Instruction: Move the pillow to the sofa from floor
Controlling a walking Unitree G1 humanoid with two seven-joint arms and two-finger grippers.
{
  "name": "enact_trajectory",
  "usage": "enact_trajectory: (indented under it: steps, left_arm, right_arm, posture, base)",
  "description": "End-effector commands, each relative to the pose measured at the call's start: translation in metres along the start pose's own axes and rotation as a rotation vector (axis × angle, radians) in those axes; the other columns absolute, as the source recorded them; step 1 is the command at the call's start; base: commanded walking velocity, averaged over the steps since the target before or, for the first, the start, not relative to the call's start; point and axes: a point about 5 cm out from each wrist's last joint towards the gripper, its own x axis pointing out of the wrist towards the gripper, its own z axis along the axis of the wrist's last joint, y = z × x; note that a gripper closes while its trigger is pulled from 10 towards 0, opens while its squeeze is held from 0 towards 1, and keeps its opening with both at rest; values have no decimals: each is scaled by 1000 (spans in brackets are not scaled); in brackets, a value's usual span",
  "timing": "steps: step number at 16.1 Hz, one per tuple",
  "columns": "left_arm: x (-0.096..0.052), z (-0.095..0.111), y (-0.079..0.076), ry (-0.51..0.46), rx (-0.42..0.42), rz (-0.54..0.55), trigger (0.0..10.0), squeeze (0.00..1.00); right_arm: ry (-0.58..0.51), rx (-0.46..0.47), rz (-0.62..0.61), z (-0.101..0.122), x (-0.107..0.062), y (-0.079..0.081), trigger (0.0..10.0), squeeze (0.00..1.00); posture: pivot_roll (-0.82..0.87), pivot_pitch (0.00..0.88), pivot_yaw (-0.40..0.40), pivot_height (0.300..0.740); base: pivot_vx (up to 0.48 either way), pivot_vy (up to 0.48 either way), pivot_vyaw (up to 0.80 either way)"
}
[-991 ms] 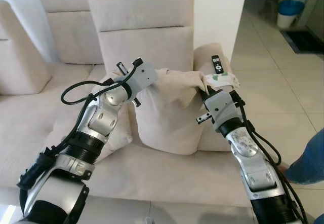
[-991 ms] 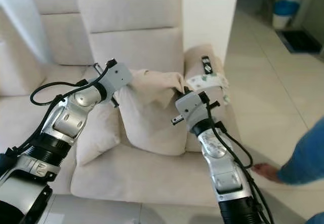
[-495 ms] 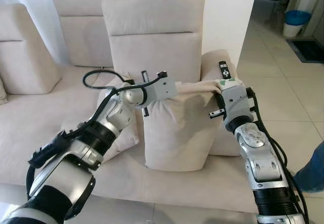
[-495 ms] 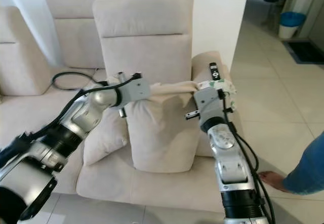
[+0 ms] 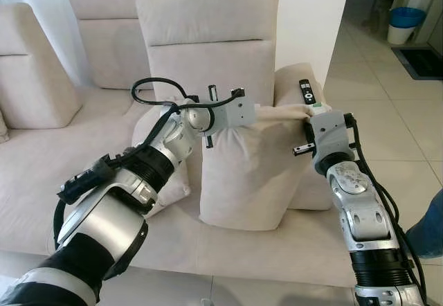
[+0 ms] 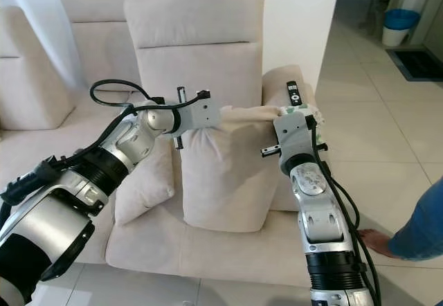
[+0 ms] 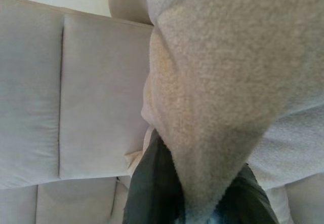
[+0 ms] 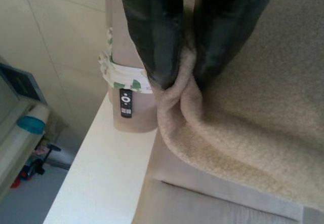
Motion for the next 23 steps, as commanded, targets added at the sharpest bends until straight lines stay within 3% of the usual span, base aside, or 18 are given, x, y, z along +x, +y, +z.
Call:
enact_trajectory:
  steps: [1, 2, 6, 7, 8, 9, 13, 18, 20, 22, 23]
  left_arm:
    - [-3, 6, 9, -28, 18, 35, 10000, 514]
    - [-3, 6, 9, -34, 4, 40, 10000, 1000]
    - [-2, 4, 10, -44, -30, 66, 10000, 1000]
    - [-1, 5, 11, -45, -31, 78, 10000, 729]
    - [0, 6, 13, -50, -38, 96, 10000, 333]
    - [-1, 8, 16, -59, -50, 122, 10000, 0]
    - [-7, 20, 38, -166, -162, 279, 10000, 0]
    - [-11, 22, 50, -196, -204, 385, 10000, 0]
    - [-10, 20, 49, -226, -314, 408, 10000, 0]
    - [-5, 21, 41, -348, -610, 418, 10000, 0]
    - [-2, 20, 34, -385, -700, 398, 10000, 0]
  right_arm:
    - [32, 2, 15, -5, -2, 4, 10000, 345]
    - [33, 2, 16, -5, -3, 4, 10000, 1000]
    - [51, -21, -5, -8, -2, -1, 10000, 1000]
    - [55, -27, -13, -8, -2, -3, 10000, 0]
    - [55, -32, -21, -8, -1, -4, 10000, 0]
    - [50, -35, -33, -7, -1, -5, 10000, 0]
    - [3, -45, -55, 1, 0, -7, 10000, 0]
    - [-59, -74, -47, 11, -1, -8, 10000, 0]
    - [-123, -65, 17, 19, -4, 6, 10000, 0]
    - [-167, -4, 66, 23, -10, 20, 10000, 0]
    - [-171, 33, 65, 21, -12, 23, 10000, 0]
  posture:
    - [-13, 0, 131, 740]
    - [-11, 0, 128, 740]
    - [-7, 0, 123, 740]
    - [-7, 0, 123, 740]
    - [-7, 0, 123, 740]
    - [-5, 0, 122, 740]
    - [-13, 0, 125, 740]
    - [-14, 0, 119, 740]
    - [-11, 0, 114, 740]
    - [-8, 0, 112, 740]
    - [-9, 0, 111, 740]
  base:
    - [0, 0, 0]
    - [0, 0, 0]
    - [0, 0, 0]
    - [0, 0, 0]
    - [0, 0, 0]
    - [0, 0, 0]
    - [0, 0, 0]
    - [0, 0, 0]
    - [0, 0, 0]
    - [0, 0, 0]
    - [0, 0, 0]
